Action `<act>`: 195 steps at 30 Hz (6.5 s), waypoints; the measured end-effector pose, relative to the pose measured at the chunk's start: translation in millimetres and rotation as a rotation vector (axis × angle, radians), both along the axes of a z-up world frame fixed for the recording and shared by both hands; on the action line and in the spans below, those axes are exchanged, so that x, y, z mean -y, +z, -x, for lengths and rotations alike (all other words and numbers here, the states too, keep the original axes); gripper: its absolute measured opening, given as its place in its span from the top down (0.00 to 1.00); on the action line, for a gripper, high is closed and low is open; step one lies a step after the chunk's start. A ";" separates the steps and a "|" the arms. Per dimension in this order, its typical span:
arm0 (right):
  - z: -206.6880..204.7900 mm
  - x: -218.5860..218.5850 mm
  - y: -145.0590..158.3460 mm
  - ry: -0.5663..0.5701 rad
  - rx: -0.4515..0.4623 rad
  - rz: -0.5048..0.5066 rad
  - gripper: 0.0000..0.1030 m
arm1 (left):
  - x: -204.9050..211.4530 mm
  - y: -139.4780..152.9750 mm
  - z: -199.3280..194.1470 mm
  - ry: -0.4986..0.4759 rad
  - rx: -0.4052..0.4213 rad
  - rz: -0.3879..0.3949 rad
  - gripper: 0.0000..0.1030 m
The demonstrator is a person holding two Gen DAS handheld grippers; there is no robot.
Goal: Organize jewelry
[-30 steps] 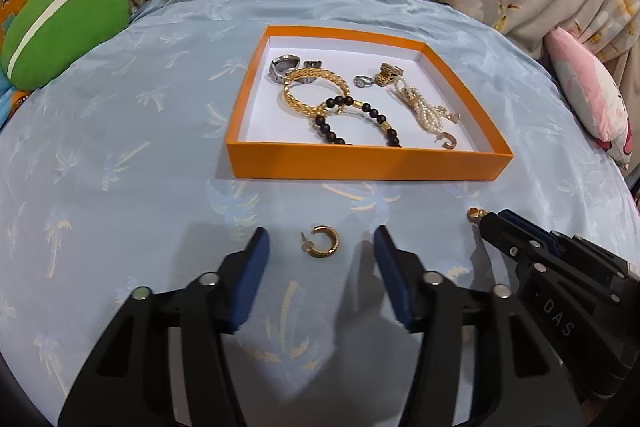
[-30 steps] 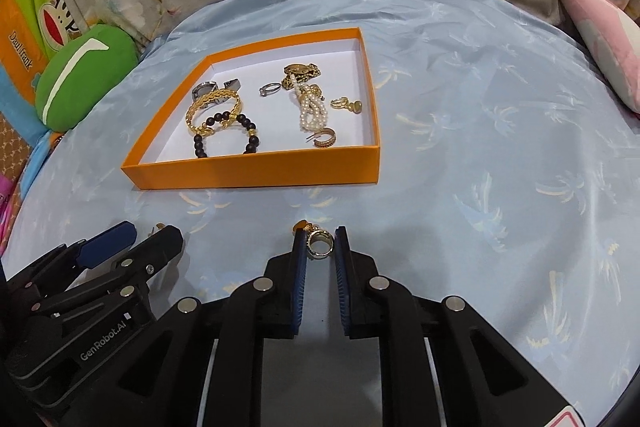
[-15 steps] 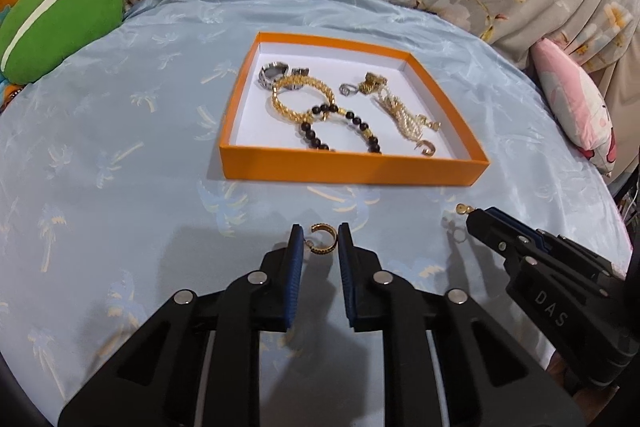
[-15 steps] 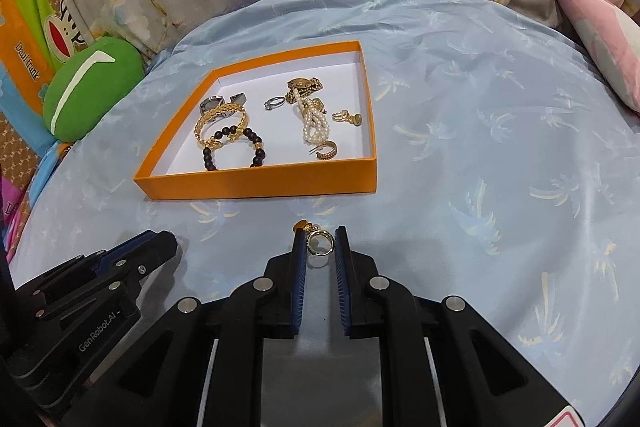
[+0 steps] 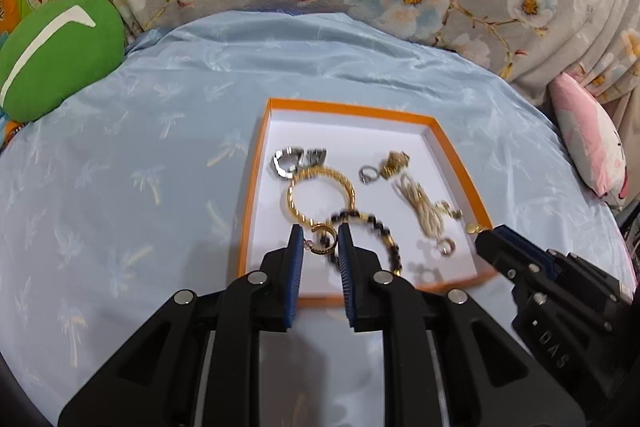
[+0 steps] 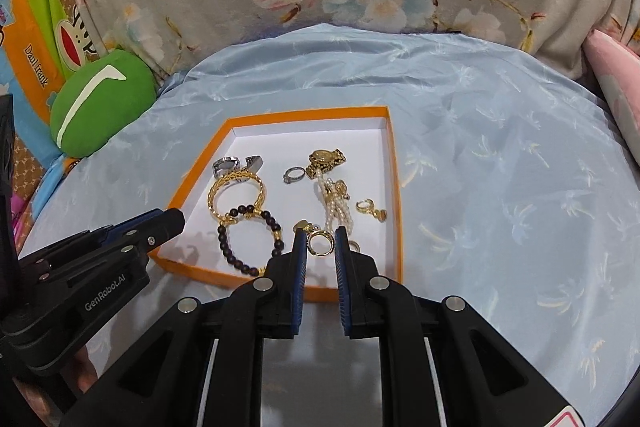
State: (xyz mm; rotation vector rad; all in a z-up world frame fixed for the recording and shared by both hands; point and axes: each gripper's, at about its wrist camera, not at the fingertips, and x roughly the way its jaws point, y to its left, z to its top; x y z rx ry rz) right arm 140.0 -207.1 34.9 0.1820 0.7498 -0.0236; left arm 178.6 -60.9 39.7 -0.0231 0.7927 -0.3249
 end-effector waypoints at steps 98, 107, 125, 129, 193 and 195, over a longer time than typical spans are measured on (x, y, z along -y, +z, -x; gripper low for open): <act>38.0 -10.6 -25.5 -0.039 0.060 0.135 0.53 | -7.1 -26.4 32.4 0.111 0.100 -0.123 0.43; 38.5 -7.9 -27.9 -0.046 0.053 0.120 0.50 | -7.6 -27.4 32.6 0.121 0.106 -0.131 0.35; 37.6 -7.9 -27.7 -0.052 0.050 0.121 0.47 | -9.1 -28.2 30.6 0.129 0.105 -0.135 0.27; 37.7 -7.9 -27.7 -0.053 0.050 0.122 0.45 | -9.4 -28.2 30.4 0.130 0.107 -0.138 0.27; 37.0 -3.4 -29.3 -0.059 0.044 0.141 0.42 | -7.8 -28.6 32.8 0.150 0.130 -0.197 0.19; 37.1 -2.3 -29.5 -0.059 0.045 0.141 0.42 | -6.2 -28.4 33.1 0.149 0.129 -0.195 0.19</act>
